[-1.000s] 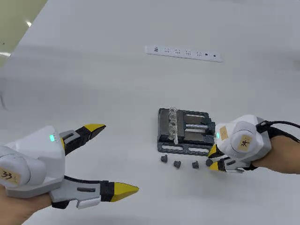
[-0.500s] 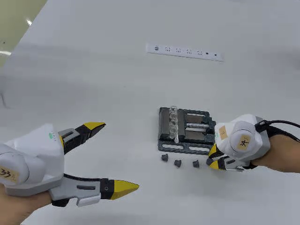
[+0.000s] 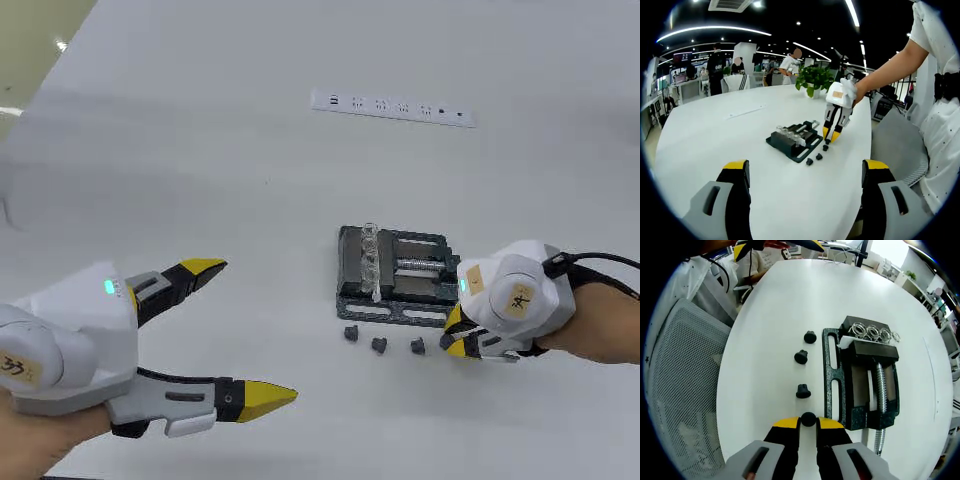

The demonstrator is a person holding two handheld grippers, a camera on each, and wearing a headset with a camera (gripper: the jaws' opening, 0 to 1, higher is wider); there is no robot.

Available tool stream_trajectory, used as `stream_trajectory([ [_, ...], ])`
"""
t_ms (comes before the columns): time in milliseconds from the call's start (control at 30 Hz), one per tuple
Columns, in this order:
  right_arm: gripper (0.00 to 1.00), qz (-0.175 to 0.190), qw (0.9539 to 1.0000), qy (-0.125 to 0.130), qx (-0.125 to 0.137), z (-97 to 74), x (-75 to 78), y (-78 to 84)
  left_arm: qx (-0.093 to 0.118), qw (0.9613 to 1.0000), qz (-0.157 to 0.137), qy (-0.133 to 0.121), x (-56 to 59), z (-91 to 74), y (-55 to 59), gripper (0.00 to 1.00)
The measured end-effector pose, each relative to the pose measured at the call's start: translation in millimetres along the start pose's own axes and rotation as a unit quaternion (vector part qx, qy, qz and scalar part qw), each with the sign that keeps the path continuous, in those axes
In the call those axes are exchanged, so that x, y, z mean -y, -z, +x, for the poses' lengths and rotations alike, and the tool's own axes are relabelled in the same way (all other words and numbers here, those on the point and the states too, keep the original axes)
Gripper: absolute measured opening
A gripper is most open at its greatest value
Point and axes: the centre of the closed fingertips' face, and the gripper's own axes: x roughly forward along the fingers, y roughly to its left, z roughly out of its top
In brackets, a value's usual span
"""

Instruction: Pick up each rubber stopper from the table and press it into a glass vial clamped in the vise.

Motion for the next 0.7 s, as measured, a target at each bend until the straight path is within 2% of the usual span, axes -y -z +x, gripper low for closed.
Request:
stream_trajectory([
  [333, 0.07, 0.008, 0.9999, -0.001, 0.006, -1.1, -0.5, -2.4, 0.000, 1.0000, 0.002, 0.001, -0.5, -0.2, 1.0, 0.92],
  [700, 0.07, 0.015, 0.9997, 0.001, 0.017, -21.3, -1.2, -11.0, 0.001, 1.0000, 0.005, 0.003, -0.6, -0.7, 0.7, 0.92],
])
